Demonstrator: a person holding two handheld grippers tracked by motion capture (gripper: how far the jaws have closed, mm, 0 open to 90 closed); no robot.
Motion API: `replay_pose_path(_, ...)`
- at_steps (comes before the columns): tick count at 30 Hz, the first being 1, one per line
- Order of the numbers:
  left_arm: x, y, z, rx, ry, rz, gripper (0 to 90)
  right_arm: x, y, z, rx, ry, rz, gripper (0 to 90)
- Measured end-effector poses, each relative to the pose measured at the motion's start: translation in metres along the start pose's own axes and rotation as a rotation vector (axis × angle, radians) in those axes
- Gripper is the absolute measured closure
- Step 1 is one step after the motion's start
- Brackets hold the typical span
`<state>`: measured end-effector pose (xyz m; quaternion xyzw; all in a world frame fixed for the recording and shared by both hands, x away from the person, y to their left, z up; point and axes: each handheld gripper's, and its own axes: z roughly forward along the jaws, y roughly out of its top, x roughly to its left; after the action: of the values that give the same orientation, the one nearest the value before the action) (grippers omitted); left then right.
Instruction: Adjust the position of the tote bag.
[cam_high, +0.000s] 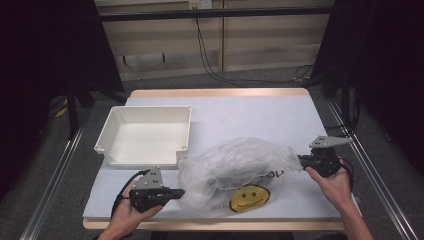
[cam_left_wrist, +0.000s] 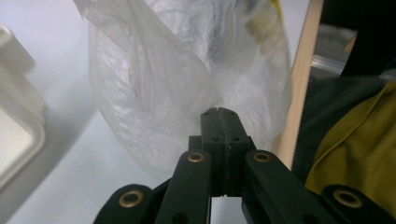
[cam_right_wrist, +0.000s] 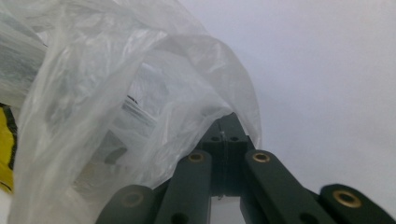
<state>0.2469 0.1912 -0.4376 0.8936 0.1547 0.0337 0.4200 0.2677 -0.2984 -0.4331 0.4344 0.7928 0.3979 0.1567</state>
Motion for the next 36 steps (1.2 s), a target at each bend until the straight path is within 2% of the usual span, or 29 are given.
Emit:
replay_pose_path(4, 0.003, -0.01, 0.015, 0.055, -0.014, -0.02, 90.0, -0.002, -0.011, 0.01, 0.056, -0.017, 0.004, 90.0)
replay_pose_path(6, 0.005, -0.011, 0.02, 0.051, -0.035, -0.04, 90.0, -0.005, -0.015, 0.014, 0.077, -0.021, 0.0, 90.0)
replay_pose_path(8, 0.007, -0.01, 0.024, 0.076, -0.023, -0.032, 90.0, -0.007, -0.018, 0.019, 0.101, -0.023, 0.017, 90.0)
replay_pose_path(9, 0.008, -0.01, 0.027, 0.079, -0.011, -0.028, 90.0, -0.009, -0.02, 0.022, 0.108, -0.026, 0.007, 90.0)
replay_pose_path(10, 0.01, -0.011, 0.028, 0.097, -0.009, -0.021, 90.0, -0.009, -0.021, 0.024, 0.124, -0.028, 0.018, 90.0)
replay_pose_path(11, 0.01, -0.011, 0.028, 0.097, -0.009, -0.021, 90.0, -0.009, -0.021, 0.024, 0.124, -0.028, 0.018, 90.0)
replay_pose_path(12, 0.012, -0.014, 0.028, 0.118, 0.008, -0.028, 90.0, -0.009, -0.023, 0.026, 0.129, -0.032, 0.011, 90.0)
replay_pose_path(14, 0.013, -0.018, 0.03, 0.1, 0.004, -0.038, 90.0, -0.008, -0.027, 0.032, 0.156, -0.039, -0.002, 90.0)
replay_pose_path(17, 0.015, -0.019, 0.031, 0.114, 0.004, -0.042, 90.0, -0.007, -0.028, 0.033, 0.15, -0.045, 0.001, 90.0)
replay_pose_path(21, 0.015, -0.02, 0.032, 0.099, 0.017, -0.051, 90.0, -0.009, -0.031, 0.032, 0.141, -0.04, 0.022, 90.0)
replay_pose_path(22, 0.015, -0.02, 0.031, 0.12, 0.022, -0.037, 90.0, -0.009, -0.032, 0.031, 0.136, -0.037, 0.028, 90.0)
replay_pose_path(23, 0.015, -0.019, 0.032, 0.114, 0.031, -0.026, 90.0, -0.009, -0.032, 0.032, 0.13, -0.038, 0.033, 90.0)
replay_pose_path(25, 0.014, -0.02, 0.033, 0.104, 0.033, -0.036, 90.0, -0.009, -0.032, 0.031, 0.135, -0.042, 0.023, 90.0)
replay_pose_path(27, 0.015, -0.021, 0.032, 0.091, 0.019, -0.062, 90.0, -0.008, -0.032, 0.032, 0.133, -0.049, 0.007, 90.0)
replay_pose_path(28, 0.017, -0.021, 0.03, 0.099, 0.007, -0.07, 90.0, -0.008, -0.032, 0.031, 0.132, -0.052, 0.009, 90.0)
replay_pose_path(29, 0.017, -0.022, 0.029, 0.094, 0.004, -0.079, 90.0, -0.009, -0.032, 0.031, 0.13, -0.04, 0.005, 85.5)
replay_pose_path(31, 0.018, -0.022, 0.026, 0.049, -0.014, -0.101, 83.0, -0.008, -0.032, 0.028, 0.114, -0.025, 0.004, 78.6)
replay_pose_path(33, 0.016, -0.02, 0.022, 0.042, -0.008, -0.105, 78.3, -0.007, -0.032, 0.025, 0.094, -0.008, 0.016, 74.1)
replay_pose_path(36, 0.015, -0.019, 0.017, 0.002, -0.008, -0.121, 69.9, -0.008, -0.033, 0.02, 0.071, 0.009, 0.041, 65.0)
